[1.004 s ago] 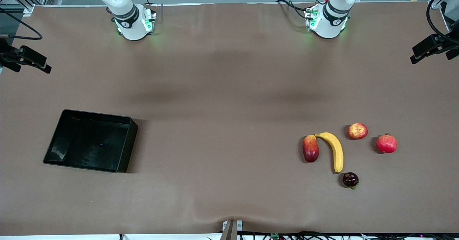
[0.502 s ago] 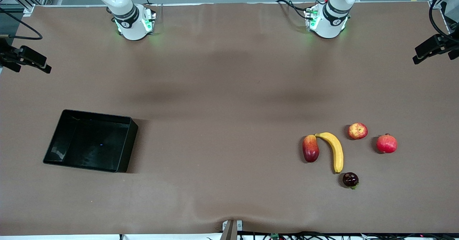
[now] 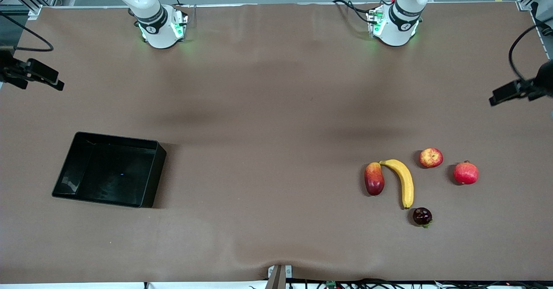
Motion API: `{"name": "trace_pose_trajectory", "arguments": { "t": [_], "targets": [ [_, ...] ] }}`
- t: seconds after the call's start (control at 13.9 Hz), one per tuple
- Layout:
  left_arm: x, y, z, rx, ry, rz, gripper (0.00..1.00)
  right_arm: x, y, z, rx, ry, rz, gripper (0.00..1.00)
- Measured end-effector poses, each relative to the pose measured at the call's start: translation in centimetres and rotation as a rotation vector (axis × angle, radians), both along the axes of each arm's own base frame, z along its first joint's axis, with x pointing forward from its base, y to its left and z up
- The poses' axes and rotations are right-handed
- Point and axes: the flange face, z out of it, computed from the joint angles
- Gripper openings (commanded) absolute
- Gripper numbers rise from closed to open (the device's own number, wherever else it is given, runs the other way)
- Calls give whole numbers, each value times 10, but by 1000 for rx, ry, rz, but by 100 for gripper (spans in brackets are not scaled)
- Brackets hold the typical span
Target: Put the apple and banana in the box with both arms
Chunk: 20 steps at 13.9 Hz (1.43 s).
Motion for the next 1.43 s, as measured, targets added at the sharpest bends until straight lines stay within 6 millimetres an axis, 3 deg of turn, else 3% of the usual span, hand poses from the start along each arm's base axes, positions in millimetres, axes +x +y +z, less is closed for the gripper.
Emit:
{"name": "trace_pose_trajectory", "arguments": {
  "t": [0.22,0.36,0.5,0.86,1.0,1.15,1.43],
  "targets": [
    [18,1,-75,2,-69,-2,100,20,0,-27,-3,13,1,100],
    [19,1,-126,10,-84,-7,100,32,-1,-48,-8,35,1,100],
    [19,0,-162,11,-55,-12,100,41,-3,-70,-22,73,3,100],
    [24,0,-209,22,12,-24,100,76,-5,-163,-80,166,26,100],
    [22,2,-219,43,32,-37,100,86,-12,-187,-88,165,19,100],
    [19,7,-229,47,52,-32,100,91,-37,-194,-96,136,-17,100],
    [15,22,-252,44,49,-13,100,93,-106,-211,-97,92,-113,100]
  ]
}}
